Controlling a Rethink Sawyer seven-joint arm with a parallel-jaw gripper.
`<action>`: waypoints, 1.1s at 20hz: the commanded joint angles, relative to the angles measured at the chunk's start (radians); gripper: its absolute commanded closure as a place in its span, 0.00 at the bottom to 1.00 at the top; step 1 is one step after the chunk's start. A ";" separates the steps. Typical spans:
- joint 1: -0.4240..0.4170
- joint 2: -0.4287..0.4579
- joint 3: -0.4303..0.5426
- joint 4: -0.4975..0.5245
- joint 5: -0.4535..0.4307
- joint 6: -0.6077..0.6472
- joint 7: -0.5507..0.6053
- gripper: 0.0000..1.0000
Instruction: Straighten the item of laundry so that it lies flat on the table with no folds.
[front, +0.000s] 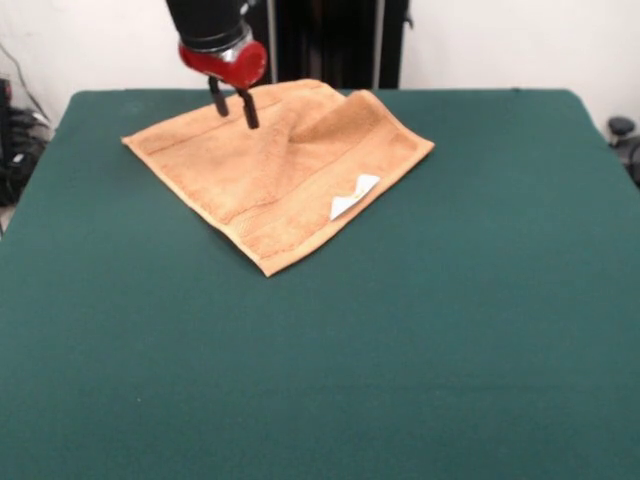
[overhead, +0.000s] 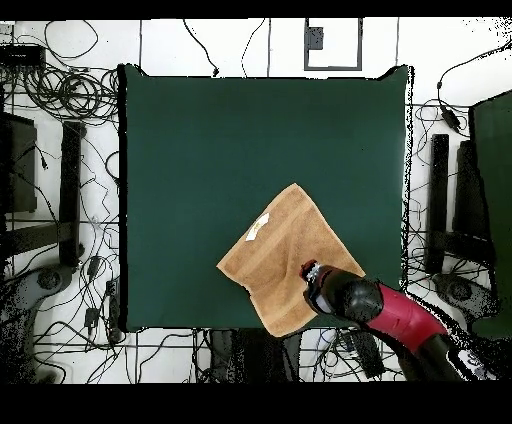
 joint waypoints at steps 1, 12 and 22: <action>0.058 0.015 0.013 0.015 0.168 0.007 0.253 0.00; 0.167 0.013 0.008 0.104 0.369 -0.065 0.332 0.00; 0.152 -0.014 0.105 0.161 0.492 -0.021 0.287 0.00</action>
